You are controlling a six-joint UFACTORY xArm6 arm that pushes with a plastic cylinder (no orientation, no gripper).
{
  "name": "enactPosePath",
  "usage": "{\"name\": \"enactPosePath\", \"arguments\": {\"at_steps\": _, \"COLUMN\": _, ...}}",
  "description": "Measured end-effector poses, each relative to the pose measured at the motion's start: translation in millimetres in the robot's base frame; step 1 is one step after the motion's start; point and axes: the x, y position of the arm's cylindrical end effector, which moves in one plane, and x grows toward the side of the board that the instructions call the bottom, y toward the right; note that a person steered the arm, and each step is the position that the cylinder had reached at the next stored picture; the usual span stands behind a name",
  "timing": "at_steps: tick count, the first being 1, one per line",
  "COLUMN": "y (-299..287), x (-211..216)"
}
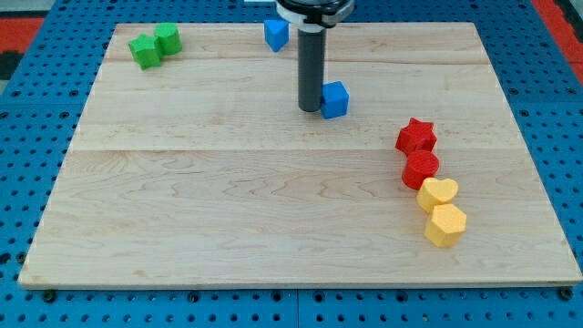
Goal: Place blue cube on top left to red star
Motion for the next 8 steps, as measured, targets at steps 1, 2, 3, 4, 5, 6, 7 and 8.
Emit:
{"name": "enactPosePath", "arguments": {"at_steps": 1, "y": -17.2, "x": -17.1}}
{"name": "enactPosePath", "arguments": {"at_steps": 2, "y": -7.3, "x": -21.5}}
{"name": "enactPosePath", "arguments": {"at_steps": 3, "y": 16.1, "x": -21.5}}
{"name": "enactPosePath", "arguments": {"at_steps": 4, "y": 22.7, "x": -20.9}}
{"name": "enactPosePath", "arguments": {"at_steps": 5, "y": 22.7, "x": -19.4}}
{"name": "enactPosePath", "arguments": {"at_steps": 6, "y": 22.7, "x": -13.9}}
{"name": "enactPosePath", "arguments": {"at_steps": 7, "y": 22.7, "x": -10.3}}
{"name": "enactPosePath", "arguments": {"at_steps": 8, "y": 26.1, "x": -5.7}}
